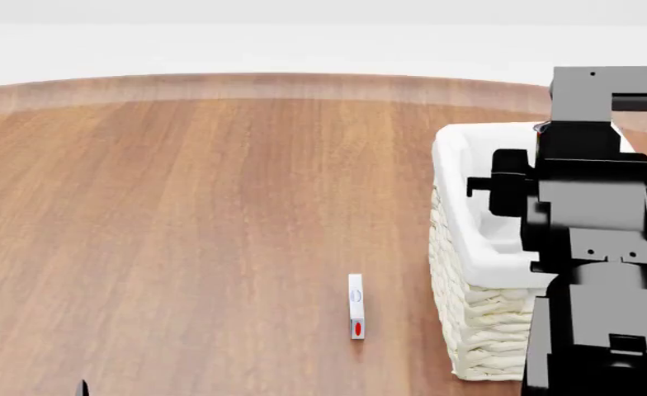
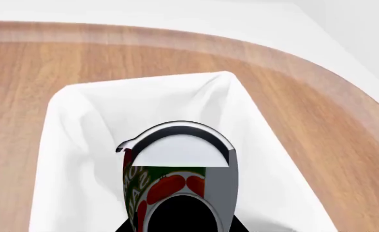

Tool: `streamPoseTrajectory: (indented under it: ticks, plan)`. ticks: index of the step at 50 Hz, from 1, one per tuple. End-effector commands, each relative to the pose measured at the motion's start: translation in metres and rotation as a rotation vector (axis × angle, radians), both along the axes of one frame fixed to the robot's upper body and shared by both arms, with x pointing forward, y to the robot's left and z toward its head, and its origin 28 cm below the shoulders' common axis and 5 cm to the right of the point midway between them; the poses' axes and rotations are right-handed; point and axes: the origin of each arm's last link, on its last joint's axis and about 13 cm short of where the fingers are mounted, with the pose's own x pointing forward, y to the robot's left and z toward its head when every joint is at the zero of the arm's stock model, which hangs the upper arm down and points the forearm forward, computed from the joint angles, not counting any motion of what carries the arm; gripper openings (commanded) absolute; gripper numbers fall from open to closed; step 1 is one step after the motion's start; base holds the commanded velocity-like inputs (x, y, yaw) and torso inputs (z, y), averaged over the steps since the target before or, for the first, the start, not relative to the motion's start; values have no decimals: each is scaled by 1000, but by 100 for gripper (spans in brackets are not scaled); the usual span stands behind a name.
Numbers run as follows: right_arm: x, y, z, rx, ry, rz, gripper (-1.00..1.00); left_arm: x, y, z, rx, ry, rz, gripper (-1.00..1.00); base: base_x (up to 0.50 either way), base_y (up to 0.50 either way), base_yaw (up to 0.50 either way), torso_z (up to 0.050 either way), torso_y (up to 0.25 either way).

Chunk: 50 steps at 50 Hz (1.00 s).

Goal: Pick up the tomato sauce, and put it in the basket.

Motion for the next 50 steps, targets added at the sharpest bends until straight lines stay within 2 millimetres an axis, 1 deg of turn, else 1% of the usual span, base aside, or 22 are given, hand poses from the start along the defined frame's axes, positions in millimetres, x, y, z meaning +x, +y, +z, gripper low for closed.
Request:
streamPoseTrajectory:
  ticks: [1, 24, 25, 50]
  plan:
    - [-1, -1, 4, -22, 15, 13, -100, 0, 0, -1, -1, 1, -1, 100, 0, 0, 0, 0, 0]
    - [-1, -1, 4, -22, 15, 13, -100, 2, -1, -3, -1, 6, -3, 100, 0, 0, 0, 0, 0]
    - [-1, -1, 4, -22, 15, 13, 100, 2, -1, -3, 0, 7, -3, 100, 0, 0, 0, 0, 0]
    - [-1, -1, 4, -22, 15, 13, 100, -2, 2, -1, -8, 1, 3, 100, 0, 0, 0, 0, 0]
